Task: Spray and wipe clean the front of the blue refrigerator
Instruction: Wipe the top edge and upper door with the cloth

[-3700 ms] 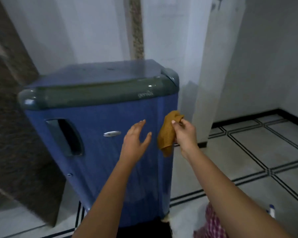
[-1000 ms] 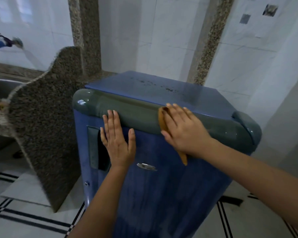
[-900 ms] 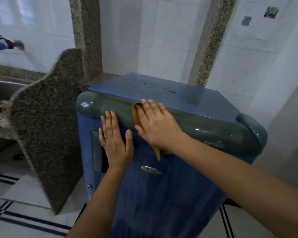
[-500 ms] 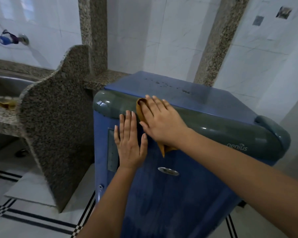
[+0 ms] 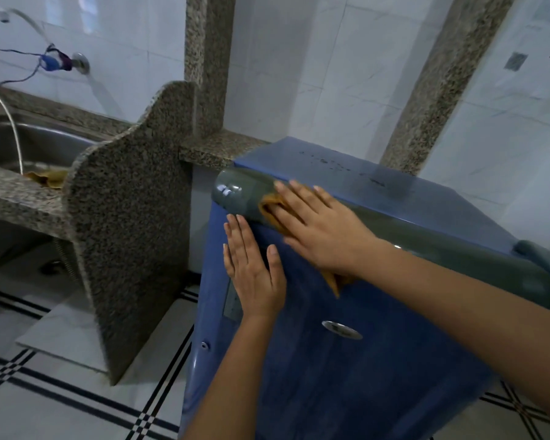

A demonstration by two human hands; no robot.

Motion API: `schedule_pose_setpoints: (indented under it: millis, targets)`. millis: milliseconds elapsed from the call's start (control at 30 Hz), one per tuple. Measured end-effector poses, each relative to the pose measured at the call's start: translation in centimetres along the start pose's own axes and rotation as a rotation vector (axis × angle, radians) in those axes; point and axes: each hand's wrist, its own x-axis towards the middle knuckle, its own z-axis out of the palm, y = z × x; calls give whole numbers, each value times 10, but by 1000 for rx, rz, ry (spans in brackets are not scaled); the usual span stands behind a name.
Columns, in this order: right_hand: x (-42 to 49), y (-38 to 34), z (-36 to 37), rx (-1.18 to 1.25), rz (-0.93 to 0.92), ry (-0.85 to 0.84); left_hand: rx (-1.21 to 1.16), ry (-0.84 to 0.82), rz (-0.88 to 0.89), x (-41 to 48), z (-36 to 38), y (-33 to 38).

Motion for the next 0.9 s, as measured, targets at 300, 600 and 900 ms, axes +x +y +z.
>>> schedule_pose_setpoints:
  millis: [300,600,900]
  targets:
    - [98,-24,-6,68,-90,-76,-120,-42,-168,1,-1,-29]
    - [86,-22,1,-121,-275,-11,-130,-8,-193,2,4,-33]
    - [43,-16,7,-236,-370,81,-128,-58,-151,-2,-1,-36]
